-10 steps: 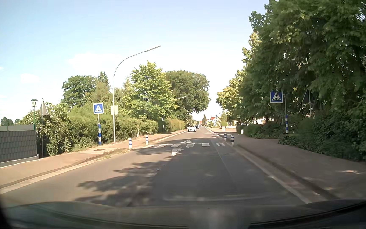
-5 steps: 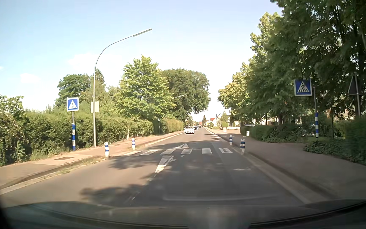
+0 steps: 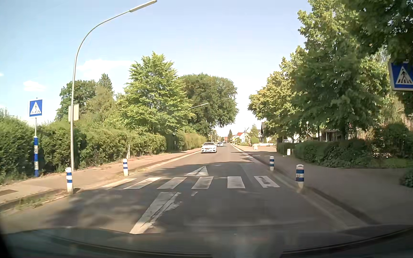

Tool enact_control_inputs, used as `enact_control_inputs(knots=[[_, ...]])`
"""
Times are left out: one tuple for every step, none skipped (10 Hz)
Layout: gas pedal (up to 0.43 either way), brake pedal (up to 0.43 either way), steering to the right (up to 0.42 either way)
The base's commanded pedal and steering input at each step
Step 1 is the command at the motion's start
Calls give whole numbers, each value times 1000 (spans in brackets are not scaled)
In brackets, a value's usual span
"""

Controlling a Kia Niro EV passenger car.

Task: Follow the waypoints while adhering to traffic rules and regulations

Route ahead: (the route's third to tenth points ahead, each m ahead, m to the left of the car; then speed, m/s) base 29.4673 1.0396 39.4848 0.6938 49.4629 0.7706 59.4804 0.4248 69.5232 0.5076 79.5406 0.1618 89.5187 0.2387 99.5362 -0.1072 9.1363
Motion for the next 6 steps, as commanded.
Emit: enact_control_inputs(knots=[[228, 6, 14], [220, 6, 14], [220, 6, 14], [220, 6, 14], [220, 6, 14], [220, 6, 14]])
